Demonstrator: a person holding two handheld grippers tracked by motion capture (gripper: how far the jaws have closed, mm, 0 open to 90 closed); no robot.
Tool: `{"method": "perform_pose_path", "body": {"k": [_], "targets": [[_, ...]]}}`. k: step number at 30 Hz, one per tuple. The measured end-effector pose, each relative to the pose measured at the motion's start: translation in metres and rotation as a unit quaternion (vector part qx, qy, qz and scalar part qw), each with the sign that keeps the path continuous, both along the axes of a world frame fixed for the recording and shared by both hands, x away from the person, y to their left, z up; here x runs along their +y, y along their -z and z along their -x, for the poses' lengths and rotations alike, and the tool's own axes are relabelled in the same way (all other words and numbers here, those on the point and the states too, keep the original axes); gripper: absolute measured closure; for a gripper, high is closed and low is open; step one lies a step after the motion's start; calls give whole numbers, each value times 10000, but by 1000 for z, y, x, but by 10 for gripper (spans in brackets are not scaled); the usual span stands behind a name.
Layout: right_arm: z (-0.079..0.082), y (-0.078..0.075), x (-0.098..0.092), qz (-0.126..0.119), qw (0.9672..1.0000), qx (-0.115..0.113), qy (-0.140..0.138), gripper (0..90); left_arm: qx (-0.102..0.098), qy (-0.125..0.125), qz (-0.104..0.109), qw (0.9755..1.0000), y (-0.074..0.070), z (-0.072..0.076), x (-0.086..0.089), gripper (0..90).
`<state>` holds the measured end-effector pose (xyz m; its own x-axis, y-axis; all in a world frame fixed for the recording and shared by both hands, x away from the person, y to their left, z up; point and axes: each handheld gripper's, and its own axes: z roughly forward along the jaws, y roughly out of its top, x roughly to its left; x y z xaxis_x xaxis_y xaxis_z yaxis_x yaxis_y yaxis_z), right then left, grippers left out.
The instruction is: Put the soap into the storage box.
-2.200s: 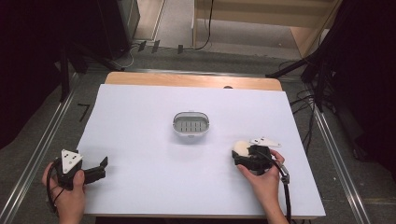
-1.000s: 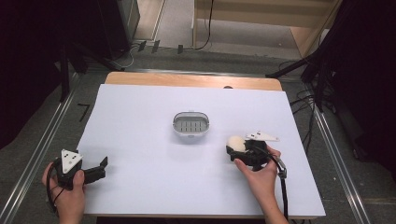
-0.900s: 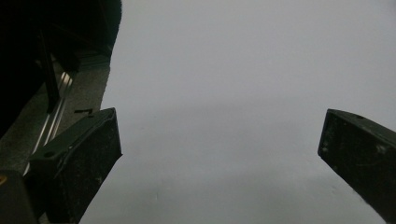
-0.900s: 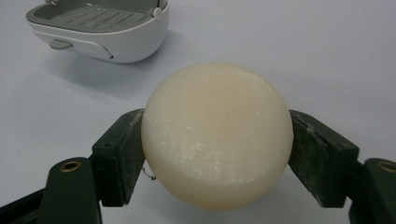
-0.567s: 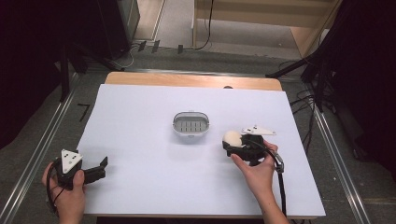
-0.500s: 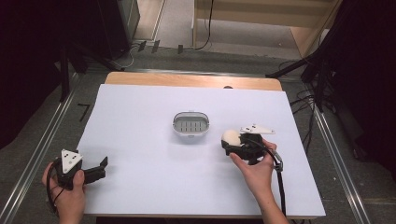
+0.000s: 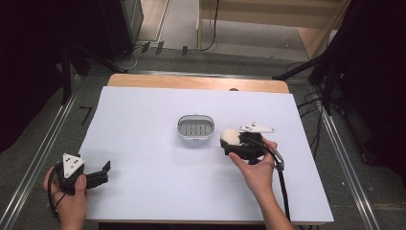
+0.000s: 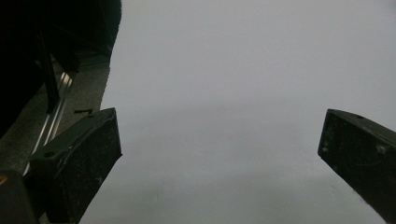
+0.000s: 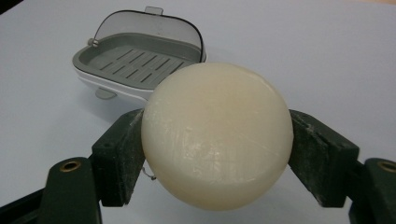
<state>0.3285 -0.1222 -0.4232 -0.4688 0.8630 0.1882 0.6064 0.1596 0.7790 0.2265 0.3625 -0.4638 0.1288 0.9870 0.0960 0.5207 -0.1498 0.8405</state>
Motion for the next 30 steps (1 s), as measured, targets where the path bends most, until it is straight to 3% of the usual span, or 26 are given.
{"method": "perform_pose_path", "body": {"k": [30], "targets": [[-17, -18, 39, 12, 9997, -144, -213, 253, 0, 9, 32, 10000, 0, 0, 1, 0]]}}
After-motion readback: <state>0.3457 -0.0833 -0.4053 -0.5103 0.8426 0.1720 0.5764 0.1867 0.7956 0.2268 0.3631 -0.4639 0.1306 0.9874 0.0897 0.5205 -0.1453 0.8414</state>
